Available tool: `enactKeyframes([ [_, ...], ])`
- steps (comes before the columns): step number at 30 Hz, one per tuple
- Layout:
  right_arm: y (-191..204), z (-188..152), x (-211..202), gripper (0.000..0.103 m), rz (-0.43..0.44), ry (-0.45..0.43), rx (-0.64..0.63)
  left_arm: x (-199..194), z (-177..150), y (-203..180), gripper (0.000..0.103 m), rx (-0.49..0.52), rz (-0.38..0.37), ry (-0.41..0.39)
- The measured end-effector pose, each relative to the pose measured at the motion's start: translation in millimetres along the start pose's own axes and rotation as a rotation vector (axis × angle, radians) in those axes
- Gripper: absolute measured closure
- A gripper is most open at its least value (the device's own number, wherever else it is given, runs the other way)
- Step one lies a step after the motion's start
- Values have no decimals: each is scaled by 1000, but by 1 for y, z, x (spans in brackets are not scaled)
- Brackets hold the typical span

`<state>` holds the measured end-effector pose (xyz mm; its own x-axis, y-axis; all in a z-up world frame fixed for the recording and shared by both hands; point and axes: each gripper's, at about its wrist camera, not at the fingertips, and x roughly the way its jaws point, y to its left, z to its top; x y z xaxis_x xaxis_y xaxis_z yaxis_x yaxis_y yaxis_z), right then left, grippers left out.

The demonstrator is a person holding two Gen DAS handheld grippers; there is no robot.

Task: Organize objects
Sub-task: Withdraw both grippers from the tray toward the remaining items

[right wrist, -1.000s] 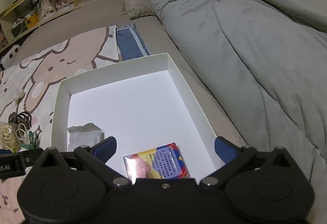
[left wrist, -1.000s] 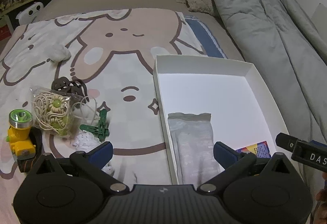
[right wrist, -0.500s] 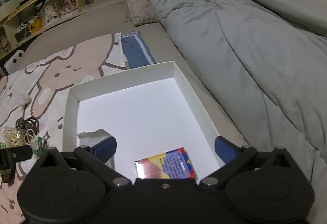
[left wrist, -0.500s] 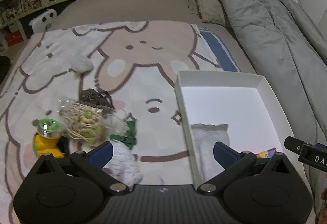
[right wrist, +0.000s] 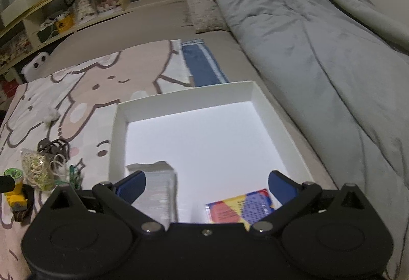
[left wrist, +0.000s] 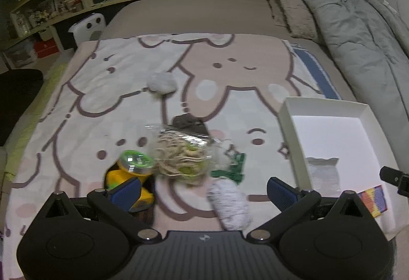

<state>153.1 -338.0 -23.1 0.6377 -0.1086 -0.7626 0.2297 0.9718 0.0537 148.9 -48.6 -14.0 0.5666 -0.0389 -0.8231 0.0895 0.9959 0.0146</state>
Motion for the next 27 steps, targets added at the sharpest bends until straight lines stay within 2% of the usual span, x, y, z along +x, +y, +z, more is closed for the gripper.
enactKeyframes([
  [9,41,-2,-4,0,60,-18,-78,-2,-7,39,0,-31,29,-7],
  [16,66,-5,-6,0,106,-42,-102,-8,-12,53,0,-7,55,-56],
  [24,85,-12,-11,0,149,-83,-141,-16,-9,70,0,-61,13,-87],
  [27,90,-12,-12,0,158,-108,-146,-14,-6,78,0,-68,23,-108],
])
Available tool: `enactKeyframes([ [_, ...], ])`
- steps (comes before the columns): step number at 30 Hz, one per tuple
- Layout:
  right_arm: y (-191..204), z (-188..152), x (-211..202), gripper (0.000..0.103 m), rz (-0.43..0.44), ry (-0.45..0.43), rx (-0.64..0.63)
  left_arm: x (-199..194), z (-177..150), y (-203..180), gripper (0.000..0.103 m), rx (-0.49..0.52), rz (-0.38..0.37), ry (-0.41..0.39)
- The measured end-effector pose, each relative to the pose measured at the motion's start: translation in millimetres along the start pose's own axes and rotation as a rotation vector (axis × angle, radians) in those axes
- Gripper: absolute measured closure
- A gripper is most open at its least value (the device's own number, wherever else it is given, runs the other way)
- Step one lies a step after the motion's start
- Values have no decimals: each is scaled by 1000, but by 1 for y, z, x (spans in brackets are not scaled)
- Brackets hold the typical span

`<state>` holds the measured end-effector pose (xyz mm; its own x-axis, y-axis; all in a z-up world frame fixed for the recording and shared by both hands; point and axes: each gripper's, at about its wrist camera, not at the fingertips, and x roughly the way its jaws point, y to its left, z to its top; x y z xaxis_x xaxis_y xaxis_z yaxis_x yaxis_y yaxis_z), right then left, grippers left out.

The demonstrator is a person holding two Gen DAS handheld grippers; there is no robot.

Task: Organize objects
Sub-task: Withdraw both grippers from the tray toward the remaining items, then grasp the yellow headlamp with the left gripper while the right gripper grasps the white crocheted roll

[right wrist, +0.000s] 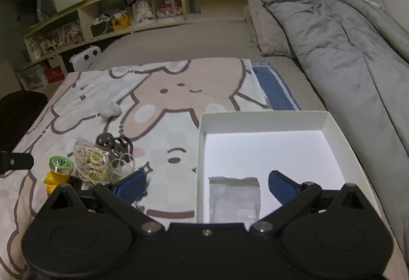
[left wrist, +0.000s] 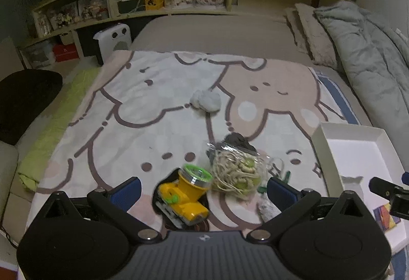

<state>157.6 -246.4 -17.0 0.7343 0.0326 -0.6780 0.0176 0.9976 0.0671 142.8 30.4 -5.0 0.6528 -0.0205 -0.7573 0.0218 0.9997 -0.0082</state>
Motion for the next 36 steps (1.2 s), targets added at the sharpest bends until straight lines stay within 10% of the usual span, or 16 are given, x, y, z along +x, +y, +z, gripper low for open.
enactKeyframes([
  [13,40,11,26,0,82,39,-138,47,3,51,0,37,69,-17],
  [21,73,-1,43,6,126,21,-224,74,-1,54,30,95,-29,48],
  [36,86,-34,81,25,294,120,-170,106,-21,18,51,353,-107,91],
])
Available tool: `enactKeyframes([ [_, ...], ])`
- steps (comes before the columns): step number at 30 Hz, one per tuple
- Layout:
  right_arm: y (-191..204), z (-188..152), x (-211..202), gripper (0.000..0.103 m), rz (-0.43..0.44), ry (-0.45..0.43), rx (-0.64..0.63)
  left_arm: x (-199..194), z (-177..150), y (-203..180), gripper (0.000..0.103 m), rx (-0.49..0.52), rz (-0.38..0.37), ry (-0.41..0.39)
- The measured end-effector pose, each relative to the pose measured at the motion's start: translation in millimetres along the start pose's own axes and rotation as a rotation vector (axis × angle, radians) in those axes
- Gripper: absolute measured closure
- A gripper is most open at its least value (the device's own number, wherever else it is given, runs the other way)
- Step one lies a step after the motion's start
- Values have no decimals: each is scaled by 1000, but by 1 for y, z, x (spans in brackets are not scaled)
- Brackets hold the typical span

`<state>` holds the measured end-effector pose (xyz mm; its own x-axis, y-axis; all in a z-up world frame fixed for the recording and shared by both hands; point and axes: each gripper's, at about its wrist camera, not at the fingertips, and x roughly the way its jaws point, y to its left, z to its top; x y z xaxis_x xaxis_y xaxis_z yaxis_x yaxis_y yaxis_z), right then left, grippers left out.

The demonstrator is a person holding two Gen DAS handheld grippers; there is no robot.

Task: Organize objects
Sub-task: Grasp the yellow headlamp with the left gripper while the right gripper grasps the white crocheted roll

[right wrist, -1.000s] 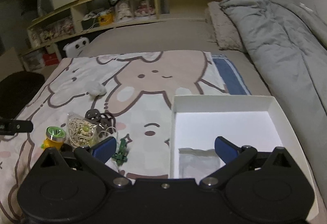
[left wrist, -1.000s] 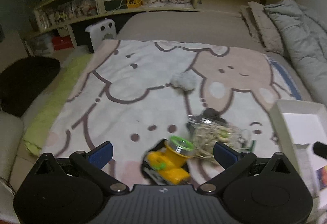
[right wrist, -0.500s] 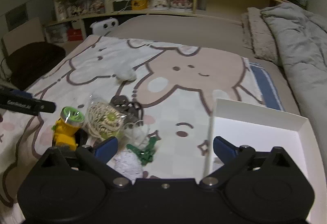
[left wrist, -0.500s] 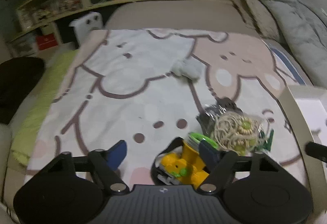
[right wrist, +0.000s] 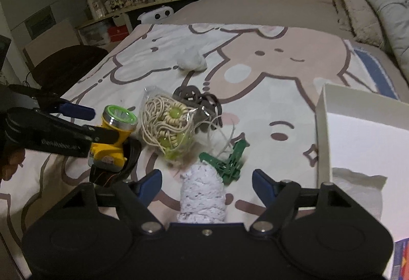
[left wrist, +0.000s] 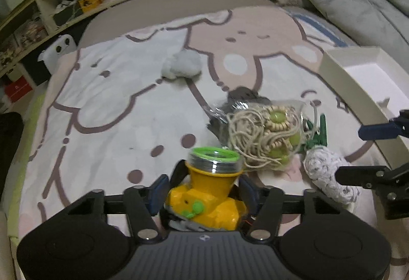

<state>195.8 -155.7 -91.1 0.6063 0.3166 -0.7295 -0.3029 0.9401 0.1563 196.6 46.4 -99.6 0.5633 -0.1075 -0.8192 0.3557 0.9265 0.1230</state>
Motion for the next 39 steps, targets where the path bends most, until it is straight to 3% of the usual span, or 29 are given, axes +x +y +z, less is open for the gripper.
enactKeyframes([
  [10,-4,-14,26,28,23,89,4,5,3,-2,56,-15,17,53],
  [12,-4,-16,30,39,23,112,4,1,1,-3,59,-16,16,54],
  [14,-7,-17,33,59,42,138,27,-5,-1,-3,60,-19,16,55],
  [18,-12,-15,24,62,64,152,76,-20,-6,-10,63,-7,3,59],
  [24,-11,-11,-8,63,78,131,77,-40,-13,-27,63,21,-22,70],
  [31,-6,-18,-41,63,82,172,37,-52,-16,-58,63,76,-40,70],
  [39,-3,-33,-22,63,63,266,22,-26,-20,-83,63,184,15,70],
])
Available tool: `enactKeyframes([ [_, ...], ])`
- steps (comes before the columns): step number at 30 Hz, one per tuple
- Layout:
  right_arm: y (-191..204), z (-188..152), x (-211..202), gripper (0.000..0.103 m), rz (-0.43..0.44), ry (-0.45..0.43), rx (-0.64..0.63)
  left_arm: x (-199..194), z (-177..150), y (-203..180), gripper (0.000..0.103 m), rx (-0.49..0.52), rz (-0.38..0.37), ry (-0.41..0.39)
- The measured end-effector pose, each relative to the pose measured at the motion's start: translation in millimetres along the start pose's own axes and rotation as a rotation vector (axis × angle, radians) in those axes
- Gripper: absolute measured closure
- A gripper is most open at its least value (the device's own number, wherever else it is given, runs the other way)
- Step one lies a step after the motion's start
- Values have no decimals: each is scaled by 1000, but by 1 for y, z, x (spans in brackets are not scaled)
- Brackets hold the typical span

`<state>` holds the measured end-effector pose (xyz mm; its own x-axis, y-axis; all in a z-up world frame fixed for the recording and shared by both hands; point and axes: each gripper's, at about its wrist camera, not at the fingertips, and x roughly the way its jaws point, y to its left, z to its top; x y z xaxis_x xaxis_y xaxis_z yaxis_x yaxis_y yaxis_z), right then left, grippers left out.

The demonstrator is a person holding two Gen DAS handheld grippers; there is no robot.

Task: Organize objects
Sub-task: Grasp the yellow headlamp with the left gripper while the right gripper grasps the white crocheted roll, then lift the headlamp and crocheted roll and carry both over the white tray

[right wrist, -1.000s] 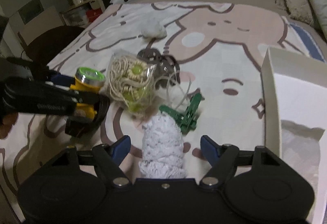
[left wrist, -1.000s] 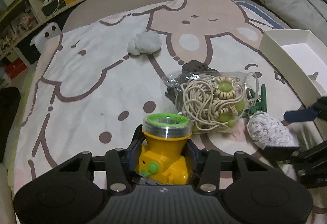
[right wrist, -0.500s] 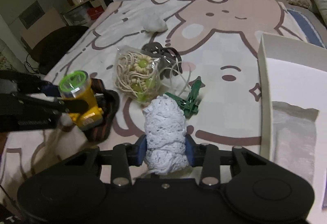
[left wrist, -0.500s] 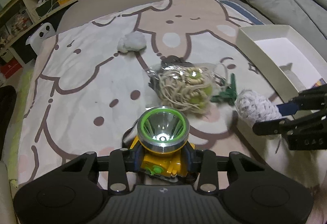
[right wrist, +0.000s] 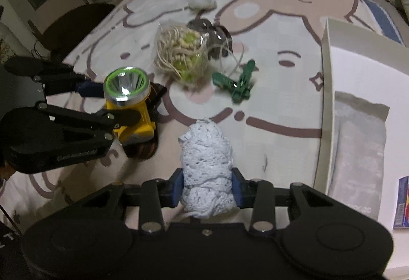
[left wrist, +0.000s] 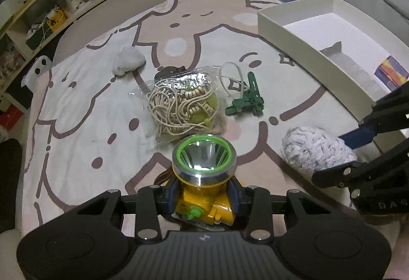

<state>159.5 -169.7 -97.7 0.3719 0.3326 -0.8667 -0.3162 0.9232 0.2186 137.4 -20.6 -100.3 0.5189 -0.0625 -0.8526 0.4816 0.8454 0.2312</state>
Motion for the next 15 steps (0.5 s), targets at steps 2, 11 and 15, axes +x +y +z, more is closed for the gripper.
enactKeyframes([
  [2,-2,0,6,63,-5,10,4,4,2,3,63,-9,-2,-5],
  [11,-3,1,21,64,-10,37,3,3,6,24,63,-144,-42,-17],
  [15,-5,5,8,65,-10,-29,15,-8,8,38,63,-249,-65,-44],
])
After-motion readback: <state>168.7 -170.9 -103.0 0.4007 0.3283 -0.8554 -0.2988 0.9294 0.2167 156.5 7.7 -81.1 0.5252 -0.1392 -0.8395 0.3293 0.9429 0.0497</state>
